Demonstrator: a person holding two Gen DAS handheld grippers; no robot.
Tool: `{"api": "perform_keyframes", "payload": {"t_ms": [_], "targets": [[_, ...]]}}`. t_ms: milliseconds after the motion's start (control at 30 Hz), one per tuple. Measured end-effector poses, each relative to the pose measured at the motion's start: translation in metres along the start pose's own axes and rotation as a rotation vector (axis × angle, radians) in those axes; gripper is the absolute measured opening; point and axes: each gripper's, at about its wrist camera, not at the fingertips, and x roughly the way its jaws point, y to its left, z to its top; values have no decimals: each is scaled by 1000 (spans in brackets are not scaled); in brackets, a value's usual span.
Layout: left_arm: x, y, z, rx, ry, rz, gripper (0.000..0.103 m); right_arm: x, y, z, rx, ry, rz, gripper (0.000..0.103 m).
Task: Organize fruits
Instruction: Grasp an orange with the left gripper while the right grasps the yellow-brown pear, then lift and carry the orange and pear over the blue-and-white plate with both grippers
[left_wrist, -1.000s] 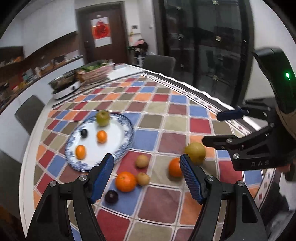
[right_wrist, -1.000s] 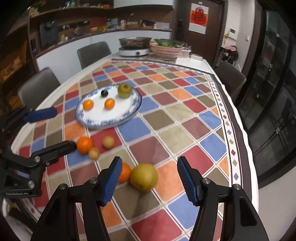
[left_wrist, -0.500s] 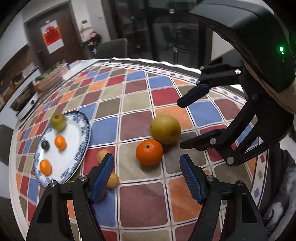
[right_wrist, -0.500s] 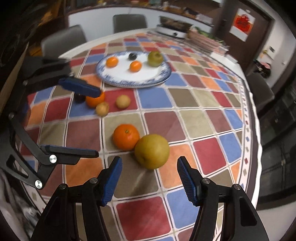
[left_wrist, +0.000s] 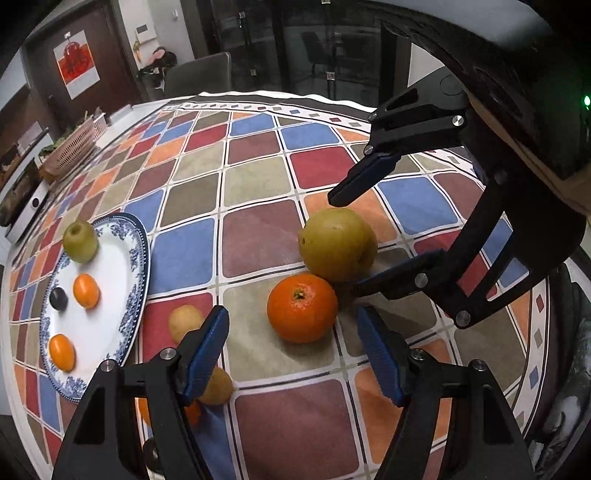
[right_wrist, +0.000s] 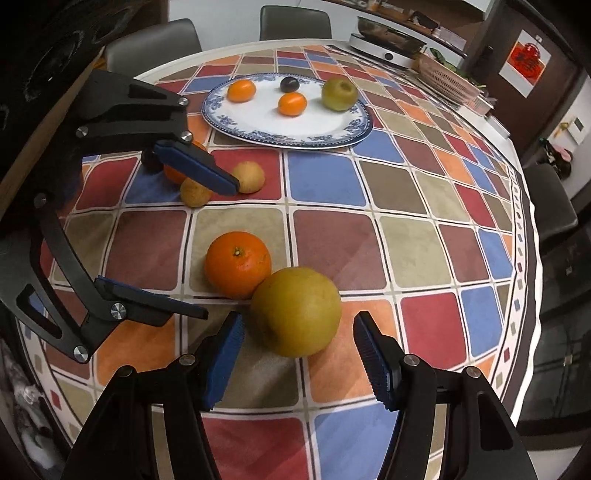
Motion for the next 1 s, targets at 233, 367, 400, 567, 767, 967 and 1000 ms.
{"api": "perform_keyframes", "payload": {"t_ms": [233,367,400,567,767,967,1000], "targets": [[10,4,6,30,12,-27,57,10,-4,2,-9,8,25,58],[13,5,8,26,15,-60,48,10,-5,0,5,-6,55,52],[14,4,8,20,18,-70,45,10,-6,-1,11,-11,59,52],[15,6,7,-45,9,-62,41,7,-9,-8,69,-32,66,51],[4,3,-1,-141,1,-3,41,5,-13,-16,159,-57,68,51],[-10,6,-10,-262,-31,38,41,-1,-10,-20,230,-79,66,51],[-13,6,-12,-291,-40,49,41,-3,-9,-20,248,-87,69,51]]}}
